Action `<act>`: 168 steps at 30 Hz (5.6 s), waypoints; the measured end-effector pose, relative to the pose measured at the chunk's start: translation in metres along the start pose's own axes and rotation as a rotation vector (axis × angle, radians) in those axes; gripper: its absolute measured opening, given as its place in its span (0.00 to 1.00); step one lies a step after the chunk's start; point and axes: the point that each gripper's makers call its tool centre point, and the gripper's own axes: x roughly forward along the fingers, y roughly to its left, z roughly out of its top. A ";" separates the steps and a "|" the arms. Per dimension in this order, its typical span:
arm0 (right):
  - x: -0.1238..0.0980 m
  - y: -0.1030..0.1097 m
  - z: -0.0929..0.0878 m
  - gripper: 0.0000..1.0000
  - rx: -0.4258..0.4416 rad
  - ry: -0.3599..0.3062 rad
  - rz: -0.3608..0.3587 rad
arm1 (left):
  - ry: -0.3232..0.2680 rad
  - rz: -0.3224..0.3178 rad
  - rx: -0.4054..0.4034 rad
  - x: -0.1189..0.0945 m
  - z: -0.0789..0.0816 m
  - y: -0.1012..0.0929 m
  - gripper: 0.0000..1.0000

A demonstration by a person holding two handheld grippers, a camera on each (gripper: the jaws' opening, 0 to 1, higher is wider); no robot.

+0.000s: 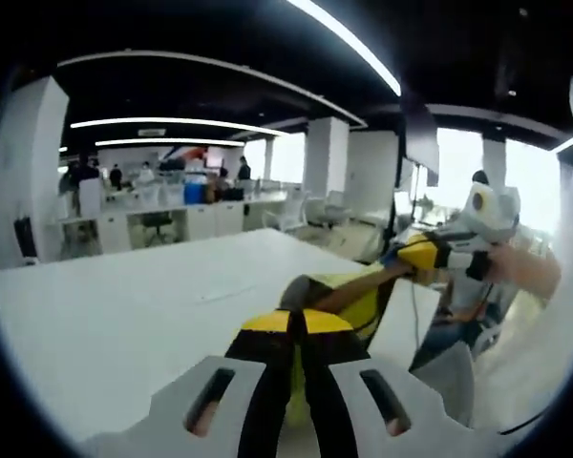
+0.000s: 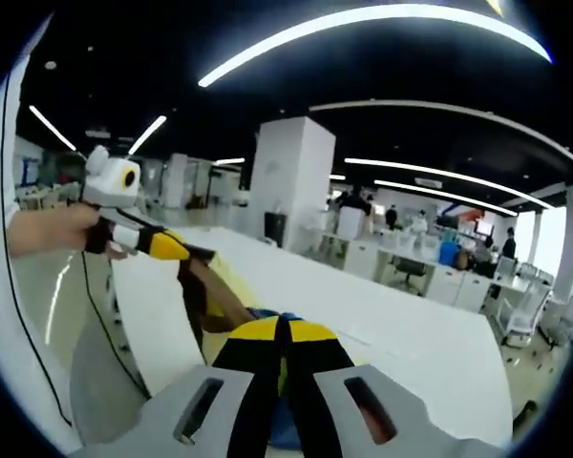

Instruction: Fold the garment on the visible template until the final outline fits inside the template.

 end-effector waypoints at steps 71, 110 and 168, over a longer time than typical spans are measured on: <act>0.081 -0.051 -0.052 0.01 0.186 0.045 0.048 | 0.139 -0.034 -0.130 0.061 -0.035 0.068 0.00; 0.207 -0.126 -0.187 0.02 0.378 0.244 0.015 | 0.301 -0.002 -0.298 0.193 -0.135 0.170 0.00; 0.301 -0.160 -0.328 0.02 0.386 0.516 -0.005 | 0.453 0.149 -0.410 0.287 -0.250 0.248 0.00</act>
